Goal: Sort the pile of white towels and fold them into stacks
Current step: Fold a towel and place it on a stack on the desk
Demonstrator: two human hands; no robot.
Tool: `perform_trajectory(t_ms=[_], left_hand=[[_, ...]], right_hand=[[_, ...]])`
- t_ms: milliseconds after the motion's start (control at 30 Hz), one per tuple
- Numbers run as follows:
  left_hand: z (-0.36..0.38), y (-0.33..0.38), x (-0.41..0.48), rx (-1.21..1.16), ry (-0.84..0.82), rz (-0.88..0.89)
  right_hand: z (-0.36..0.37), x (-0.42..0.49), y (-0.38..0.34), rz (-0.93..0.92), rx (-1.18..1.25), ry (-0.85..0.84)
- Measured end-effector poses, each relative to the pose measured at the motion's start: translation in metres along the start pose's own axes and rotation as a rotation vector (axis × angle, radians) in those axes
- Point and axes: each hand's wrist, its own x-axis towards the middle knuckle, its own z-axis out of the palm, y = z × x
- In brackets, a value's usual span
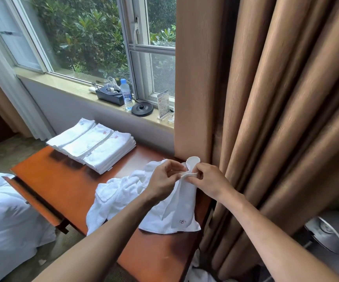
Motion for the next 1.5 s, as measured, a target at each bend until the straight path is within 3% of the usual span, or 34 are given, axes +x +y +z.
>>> perform_trajectory(t_ms=[167, 400, 567, 767, 1067, 1200, 1400, 1500], left_hand=[[0.000, 0.001, -0.006, 0.044, -0.044, 0.010], [0.006, 0.003, -0.002, 0.142, 0.026, 0.115], [0.004, 0.005, 0.003, 0.275, 0.039, 0.245], [-0.012, 0.003, 0.013, 0.447, 0.094, 0.281], [-0.020, 0.003, 0.024, 0.532, 0.131, 0.283], [-0.021, 0.002, 0.029, 0.517, 0.125, 0.227], [-0.015, 0.005, 0.029, 0.428, -0.050, 0.313], [-0.014, 0.006, 0.031, 0.399, -0.056, 0.356]], right_hand=[[0.011, -0.002, 0.000, 0.022, -0.010, -0.002], [-0.003, 0.001, -0.006, -0.049, 0.008, 0.012], [-0.013, 0.006, 0.006, -0.004, -0.284, -0.007], [-0.020, 0.010, 0.022, -0.034, -0.218, 0.071], [-0.012, 0.013, 0.018, 0.064, 0.079, 0.098], [-0.013, 0.016, 0.009, 0.033, 0.074, 0.008], [-0.002, 0.011, -0.005, 0.001, 0.120, -0.105], [0.002, 0.016, -0.017, 0.009, 0.166, -0.092]])
